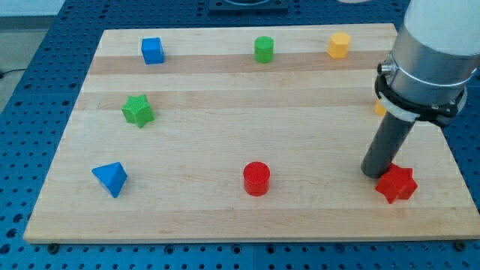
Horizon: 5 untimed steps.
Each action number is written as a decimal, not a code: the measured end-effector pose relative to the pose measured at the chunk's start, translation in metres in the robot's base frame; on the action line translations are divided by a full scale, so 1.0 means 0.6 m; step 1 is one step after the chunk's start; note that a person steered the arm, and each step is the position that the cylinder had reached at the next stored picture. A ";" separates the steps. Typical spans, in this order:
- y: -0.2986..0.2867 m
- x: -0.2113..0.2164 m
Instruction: Push the red star into the red circle
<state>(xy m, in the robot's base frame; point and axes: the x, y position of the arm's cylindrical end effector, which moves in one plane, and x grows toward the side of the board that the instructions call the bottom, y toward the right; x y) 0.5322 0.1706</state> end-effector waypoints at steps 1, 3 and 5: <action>-0.016 0.000; 0.036 -0.035; 0.220 -0.003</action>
<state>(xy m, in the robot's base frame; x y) 0.5306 0.3028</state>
